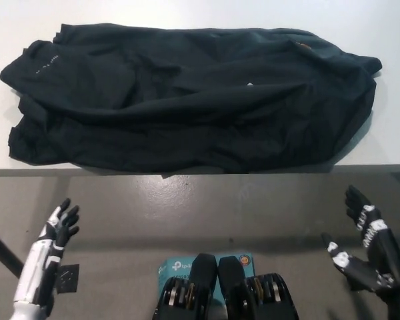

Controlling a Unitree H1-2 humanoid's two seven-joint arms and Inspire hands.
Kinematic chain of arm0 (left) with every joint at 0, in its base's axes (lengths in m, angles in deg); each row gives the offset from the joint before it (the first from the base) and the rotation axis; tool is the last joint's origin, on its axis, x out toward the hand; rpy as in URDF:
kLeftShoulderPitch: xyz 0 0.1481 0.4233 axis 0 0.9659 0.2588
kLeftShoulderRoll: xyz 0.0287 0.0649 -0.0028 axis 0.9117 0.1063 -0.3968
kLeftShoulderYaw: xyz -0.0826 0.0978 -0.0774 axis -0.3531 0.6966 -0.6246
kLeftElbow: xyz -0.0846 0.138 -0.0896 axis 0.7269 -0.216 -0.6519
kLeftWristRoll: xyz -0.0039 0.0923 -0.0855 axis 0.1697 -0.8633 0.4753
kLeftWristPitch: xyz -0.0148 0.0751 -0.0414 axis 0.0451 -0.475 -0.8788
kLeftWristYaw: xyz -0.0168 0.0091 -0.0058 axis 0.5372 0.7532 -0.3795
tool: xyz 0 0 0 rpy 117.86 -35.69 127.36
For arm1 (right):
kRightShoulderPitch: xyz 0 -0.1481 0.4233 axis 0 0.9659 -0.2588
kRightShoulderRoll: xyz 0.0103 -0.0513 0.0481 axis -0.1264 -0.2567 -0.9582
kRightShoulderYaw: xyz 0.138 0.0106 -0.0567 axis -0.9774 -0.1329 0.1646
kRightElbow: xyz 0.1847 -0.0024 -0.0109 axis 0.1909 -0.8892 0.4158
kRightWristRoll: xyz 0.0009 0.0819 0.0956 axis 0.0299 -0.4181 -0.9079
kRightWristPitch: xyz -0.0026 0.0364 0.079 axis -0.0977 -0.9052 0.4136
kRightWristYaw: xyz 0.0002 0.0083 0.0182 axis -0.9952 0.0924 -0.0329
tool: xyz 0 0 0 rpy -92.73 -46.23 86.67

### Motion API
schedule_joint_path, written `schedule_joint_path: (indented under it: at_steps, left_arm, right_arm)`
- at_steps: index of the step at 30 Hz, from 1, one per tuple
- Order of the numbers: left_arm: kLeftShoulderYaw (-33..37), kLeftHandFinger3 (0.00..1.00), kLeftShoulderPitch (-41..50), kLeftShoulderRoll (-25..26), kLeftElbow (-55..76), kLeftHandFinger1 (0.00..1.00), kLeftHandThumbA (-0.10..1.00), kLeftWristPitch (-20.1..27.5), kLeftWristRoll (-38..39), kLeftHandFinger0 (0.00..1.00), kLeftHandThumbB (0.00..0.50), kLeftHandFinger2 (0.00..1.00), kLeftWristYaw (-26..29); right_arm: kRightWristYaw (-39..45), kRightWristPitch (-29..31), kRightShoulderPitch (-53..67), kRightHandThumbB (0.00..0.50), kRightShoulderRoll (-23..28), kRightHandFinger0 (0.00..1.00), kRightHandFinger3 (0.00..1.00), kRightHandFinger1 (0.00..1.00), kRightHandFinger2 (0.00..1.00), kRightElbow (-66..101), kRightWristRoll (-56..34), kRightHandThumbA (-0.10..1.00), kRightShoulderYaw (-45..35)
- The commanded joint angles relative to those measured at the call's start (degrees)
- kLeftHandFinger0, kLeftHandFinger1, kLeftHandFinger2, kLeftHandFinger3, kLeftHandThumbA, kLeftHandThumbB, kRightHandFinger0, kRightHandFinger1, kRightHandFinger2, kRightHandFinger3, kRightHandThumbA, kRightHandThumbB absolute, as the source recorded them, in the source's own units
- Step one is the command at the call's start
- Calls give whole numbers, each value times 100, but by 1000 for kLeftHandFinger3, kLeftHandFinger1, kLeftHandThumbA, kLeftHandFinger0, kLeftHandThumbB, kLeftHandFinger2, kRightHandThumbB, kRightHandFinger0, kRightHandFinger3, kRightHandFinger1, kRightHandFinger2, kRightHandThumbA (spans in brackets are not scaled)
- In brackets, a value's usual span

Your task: The robot grabs the right edges of the black jacket on the table, and folds it in half

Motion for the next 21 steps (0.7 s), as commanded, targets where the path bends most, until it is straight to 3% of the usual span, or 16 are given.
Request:
schedule_joint_path:
  at_steps: [1, 2, 3, 4, 7, 8, 9, 11, 12, 14, 16, 21]
  left_arm:
    - [136, 1000, -83, -35, 159, 1000, 904, 37, -125, 1000, 33, 1000, -67]
    - [140, 1000, -83, -32, 160, 1000, 903, 36, -125, 1000, 32, 1000, -62]
    - [238, 1000, -116, -69, 208, 1000, 894, -45, -166, 1000, 69, 1000, -88]
    - [272, 1000, -134, -72, 211, 1000, 854, -38, -169, 1000, 82, 1000, -101]
    - [283, 1000, -137, -66, 212, 1000, 849, -41, -169, 1000, 81, 1000, -95]
    - [289, 1000, -173, -66, 296, 1000, 803, -138, -99, 1000, 87, 1000, -129]
    - [292, 1000, -179, -72, 283, 1000, 799, -133, -101, 1000, 100, 1000, -124]
    - [294, 1000, -180, -71, 283, 1000, 796, -137, -100, 1000, 101, 1000, -122]
    - [308, 1000, -175, -57, 296, 1000, 813, -135, -155, 1000, 104, 1000, -115]
    - [290, 1000, -162, -46, 307, 1000, 820, -131, -175, 1000, 104, 1000, -98]
    - [280, 1000, -147, -46, 260, 1000, 827, -87, -188, 1000, 106, 1000, -84]
    - [222, 1000, -135, -13, 276, 1000, 822, -78, -89, 1000, 86, 1000, -109]
  right_arm:
    - [-211, 645, 160, 104, -96, 1000, 1000, 1000, 1000, 613, -275, 649, -290]
    - [-193, 644, 162, 104, -111, 1000, 1000, 1000, 1000, 619, -272, 649, -307]
    - [-301, 498, 182, 115, -82, 1000, 1000, 1000, 1000, 1360, -639, 662, -567]
    - [-371, 138, 102, 165, -13, 1000, 1000, 1000, 1000, 1758, -774, 732, -693]
    - [-340, 53, 93, 165, -35, 1000, 1000, 1000, 1000, 1822, -794, 735, -742]
    - [-525, -853, -510, 199, 363, 1000, 1000, 1000, 1000, 2387, -1069, 900, -1113]
    - [-575, -1139, -729, 209, 489, 1000, 1000, 1000, 1000, 2419, -1216, 929, -1243]
    - [-560, -1242, -767, 210, 486, 1000, 1000, 1000, 1000, 2450, -1243, 931, -1290]
    - [-665, -1802, -1177, 185, 703, 1000, 1000, 1000, 1000, 2433, -1602, 950, -1479]
    - [-693, -2081, -1411, 178, 778, 1000, 1000, 1000, 1000, 2394, -1753, 958, -1546]
    - [-650, -2646, -2112, 246, 1055, 1000, 1000, 1000, 1000, 1699, -2517, 1000, -1791]
    - [-381, -2877, -2825, 254, 1109, 1000, 1000, 1000, 1000, 548, -2886, 1000, -1908]
